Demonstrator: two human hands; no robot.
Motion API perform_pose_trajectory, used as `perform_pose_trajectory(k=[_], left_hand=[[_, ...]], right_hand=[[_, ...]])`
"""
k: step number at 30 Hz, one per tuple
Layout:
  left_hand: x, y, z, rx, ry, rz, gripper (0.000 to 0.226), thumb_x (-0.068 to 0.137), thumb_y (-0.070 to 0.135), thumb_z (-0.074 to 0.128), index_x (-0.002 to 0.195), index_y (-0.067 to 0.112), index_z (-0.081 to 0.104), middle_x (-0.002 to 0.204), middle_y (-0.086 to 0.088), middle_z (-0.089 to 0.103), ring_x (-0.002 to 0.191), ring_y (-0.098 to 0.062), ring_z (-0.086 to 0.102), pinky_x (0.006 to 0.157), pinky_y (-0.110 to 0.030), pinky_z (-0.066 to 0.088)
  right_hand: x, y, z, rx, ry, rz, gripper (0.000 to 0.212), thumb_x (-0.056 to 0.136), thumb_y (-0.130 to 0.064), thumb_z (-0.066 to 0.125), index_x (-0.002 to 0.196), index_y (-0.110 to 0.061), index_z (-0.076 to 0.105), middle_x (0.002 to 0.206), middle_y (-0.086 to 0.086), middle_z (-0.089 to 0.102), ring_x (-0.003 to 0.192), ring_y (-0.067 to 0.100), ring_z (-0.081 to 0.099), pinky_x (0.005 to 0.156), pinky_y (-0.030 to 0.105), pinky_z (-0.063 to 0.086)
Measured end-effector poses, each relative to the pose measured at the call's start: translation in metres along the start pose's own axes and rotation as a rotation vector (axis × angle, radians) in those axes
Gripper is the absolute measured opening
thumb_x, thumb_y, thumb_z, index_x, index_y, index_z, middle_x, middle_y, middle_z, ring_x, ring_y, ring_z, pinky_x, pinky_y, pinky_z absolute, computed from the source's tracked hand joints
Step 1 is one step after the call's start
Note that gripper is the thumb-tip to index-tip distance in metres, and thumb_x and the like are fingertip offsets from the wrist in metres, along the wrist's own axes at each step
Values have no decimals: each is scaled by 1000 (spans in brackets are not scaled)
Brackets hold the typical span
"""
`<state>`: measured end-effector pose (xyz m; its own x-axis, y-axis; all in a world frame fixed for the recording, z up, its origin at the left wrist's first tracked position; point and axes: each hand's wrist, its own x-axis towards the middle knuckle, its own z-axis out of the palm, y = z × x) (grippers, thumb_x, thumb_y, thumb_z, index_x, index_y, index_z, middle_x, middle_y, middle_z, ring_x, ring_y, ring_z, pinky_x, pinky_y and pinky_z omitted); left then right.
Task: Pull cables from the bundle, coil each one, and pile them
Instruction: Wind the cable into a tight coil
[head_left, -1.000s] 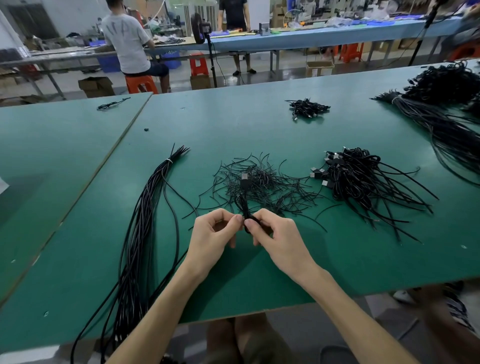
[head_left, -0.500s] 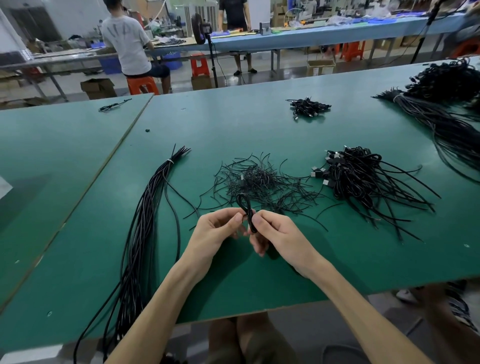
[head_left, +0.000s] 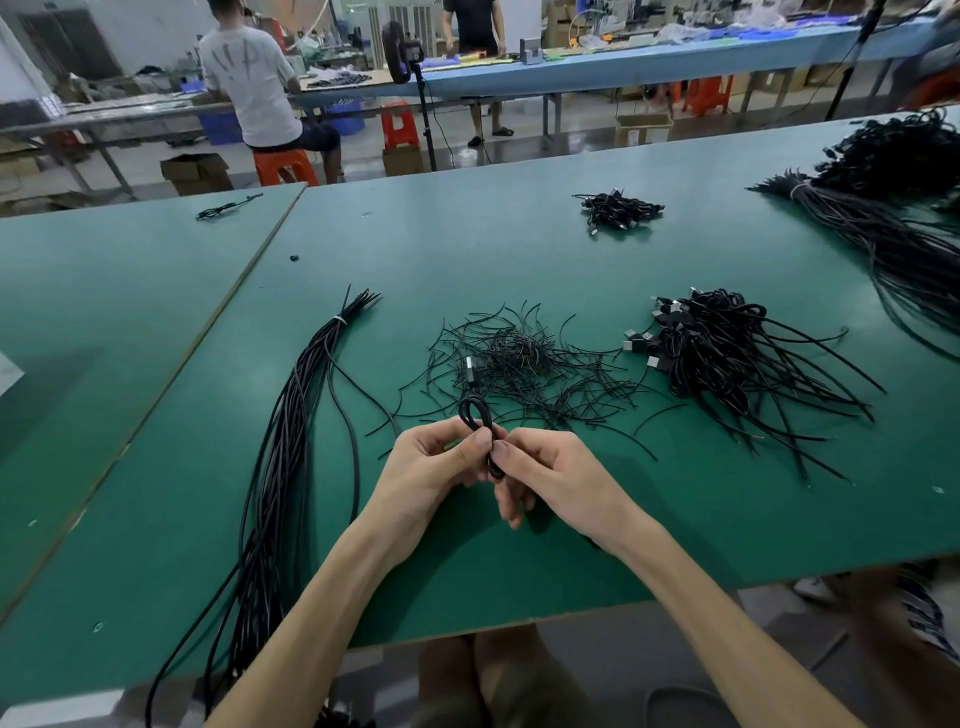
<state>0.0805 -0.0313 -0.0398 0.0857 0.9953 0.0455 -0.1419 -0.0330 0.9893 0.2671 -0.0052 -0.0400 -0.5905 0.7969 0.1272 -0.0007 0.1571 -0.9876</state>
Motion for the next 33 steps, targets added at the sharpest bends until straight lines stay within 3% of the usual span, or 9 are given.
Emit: perform_pose_trajectory(k=[7, 14, 19, 22, 27, 30, 33], left_hand=[[0, -2, 1, 40, 33, 52, 56, 83, 45, 83, 99, -7, 71, 80, -21, 60, 73, -20, 54, 74, -31, 44], [-1, 0, 3, 70, 36, 78, 44, 77, 41, 88, 96, 3, 77, 82, -15, 71, 73, -20, 61, 69, -24, 53], [-2, 0, 5, 156, 81, 110, 45, 81, 43, 84, 93, 0, 76, 80, -24, 69, 69, -19, 60, 68, -26, 52], [-4, 0, 7, 238, 117, 139, 47, 84, 47, 79, 90, 1, 75, 75, -18, 70, 66, -16, 61, 66, -25, 51], [-5, 0, 9, 290, 155, 159, 25, 95, 33, 72, 91, 9, 78, 77, -13, 72, 66, -14, 60, 63, -22, 50], [-5, 0, 11, 320, 167, 159, 25, 100, 25, 65, 88, 5, 74, 73, -15, 72, 60, -18, 63, 60, -26, 52], [-4, 0, 12, 350, 225, 163, 28, 105, 21, 58, 84, 8, 71, 71, -12, 73, 59, -22, 67, 58, -29, 54]], right_hand=[[1, 3, 1, 0, 45, -3, 31, 106, -38, 54, 91, -14, 67, 67, 9, 71, 54, 24, 67, 55, 24, 49], [0, 3, 3, -31, 37, -9, 39, 102, -53, 56, 91, -18, 69, 67, 8, 72, 54, 25, 68, 54, 25, 50], [0, 4, 3, -54, 61, -15, 32, 102, -49, 56, 87, -25, 70, 67, 8, 73, 54, 26, 69, 53, 25, 50], [1, 6, 4, -85, 77, -8, 30, 103, -44, 57, 90, -20, 69, 69, 8, 74, 55, 27, 70, 53, 24, 49], [1, 5, 3, -90, 56, -11, 17, 101, -33, 64, 94, -20, 69, 73, 6, 75, 59, 25, 71, 57, 22, 50], [0, 5, 4, -60, 35, 4, 7, 96, -25, 71, 94, -19, 72, 74, 9, 75, 60, 24, 72, 58, 20, 53], [2, 6, 6, -50, 24, 20, 17, 89, -20, 80, 96, -9, 70, 75, 10, 75, 63, 24, 73, 63, 27, 59]])
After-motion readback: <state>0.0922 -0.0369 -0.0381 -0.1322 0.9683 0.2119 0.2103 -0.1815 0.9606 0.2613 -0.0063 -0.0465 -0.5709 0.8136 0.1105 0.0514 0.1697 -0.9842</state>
